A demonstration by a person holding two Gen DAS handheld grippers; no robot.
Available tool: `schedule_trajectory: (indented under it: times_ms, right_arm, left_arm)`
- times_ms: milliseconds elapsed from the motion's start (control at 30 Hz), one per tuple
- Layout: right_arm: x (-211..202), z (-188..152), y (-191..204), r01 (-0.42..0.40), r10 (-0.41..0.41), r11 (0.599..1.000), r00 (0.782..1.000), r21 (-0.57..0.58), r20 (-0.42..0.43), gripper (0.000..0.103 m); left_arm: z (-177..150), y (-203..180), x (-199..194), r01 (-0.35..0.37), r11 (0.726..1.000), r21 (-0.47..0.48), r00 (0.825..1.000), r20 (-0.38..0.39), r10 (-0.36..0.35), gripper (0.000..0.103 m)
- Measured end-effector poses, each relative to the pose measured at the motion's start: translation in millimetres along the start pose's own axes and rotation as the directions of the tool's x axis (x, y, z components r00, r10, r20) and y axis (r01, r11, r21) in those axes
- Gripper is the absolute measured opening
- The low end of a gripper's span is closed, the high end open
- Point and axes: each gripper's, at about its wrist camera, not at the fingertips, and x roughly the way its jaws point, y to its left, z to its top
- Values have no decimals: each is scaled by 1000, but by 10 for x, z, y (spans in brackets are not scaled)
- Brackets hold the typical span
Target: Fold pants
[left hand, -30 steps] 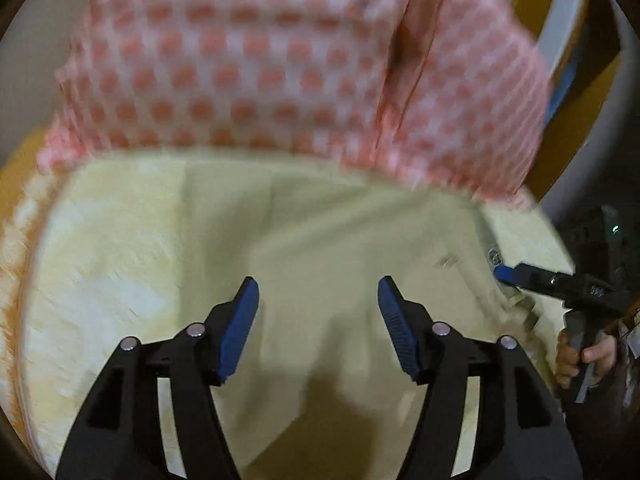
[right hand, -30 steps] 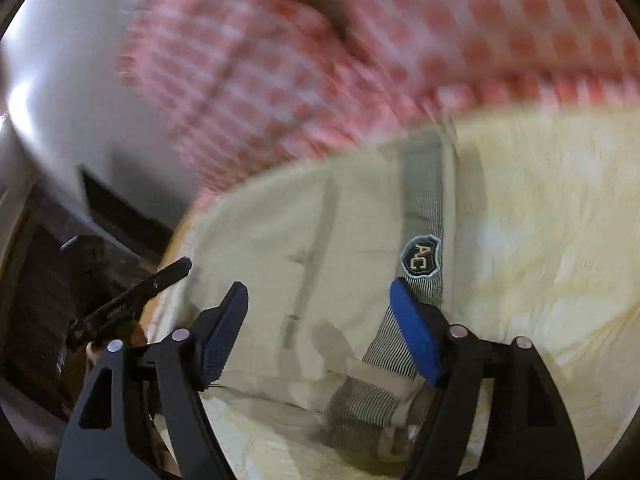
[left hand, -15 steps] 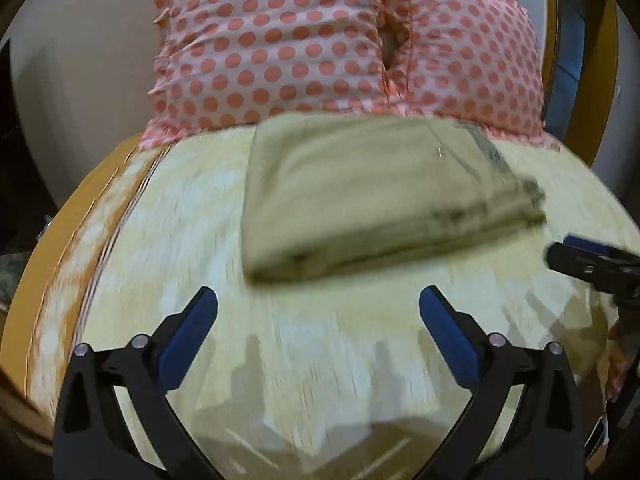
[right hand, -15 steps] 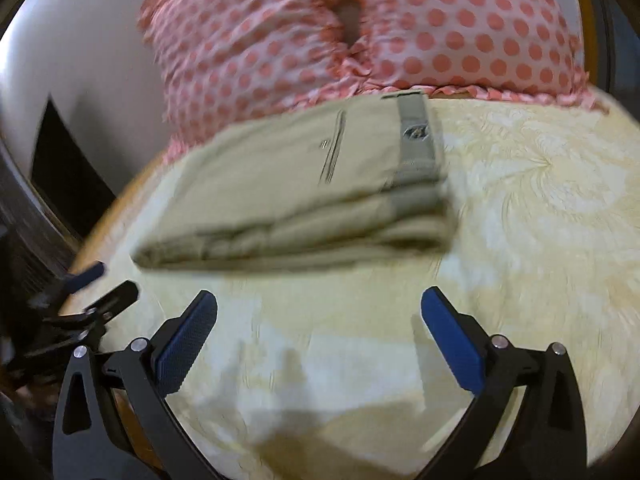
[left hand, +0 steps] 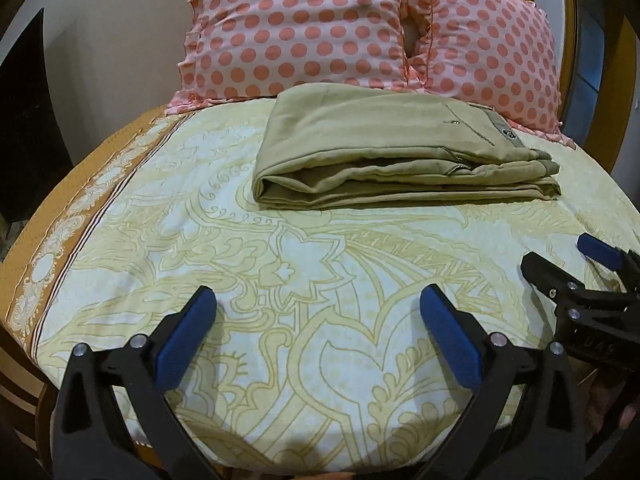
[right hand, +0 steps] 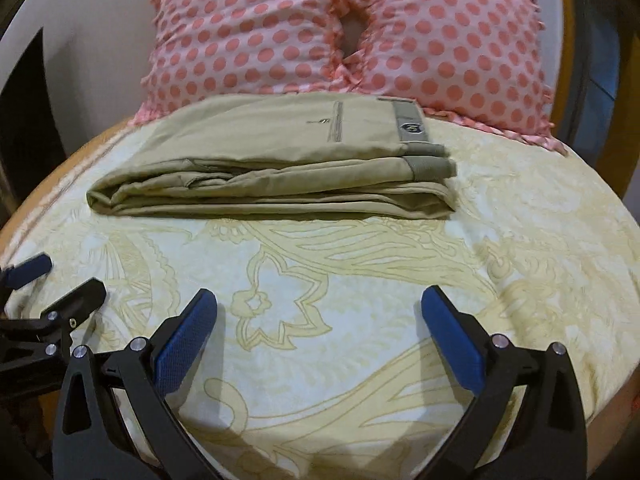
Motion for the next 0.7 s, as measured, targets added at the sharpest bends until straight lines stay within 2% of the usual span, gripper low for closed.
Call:
schedule_trajectory:
  times_ms: [100,700]
  right_arm:
    - [-4,-19,-2,9,-9,1000,1000,4,26,102]
    - [-3,-17,-12,16,-17,1000,999,8,31,102]
  left_arm:
    - [-1,7,5,3,1000,2,1000,10,-3,101]
    - [9,-7,11,6,1000,3,1000,24,-6,101]
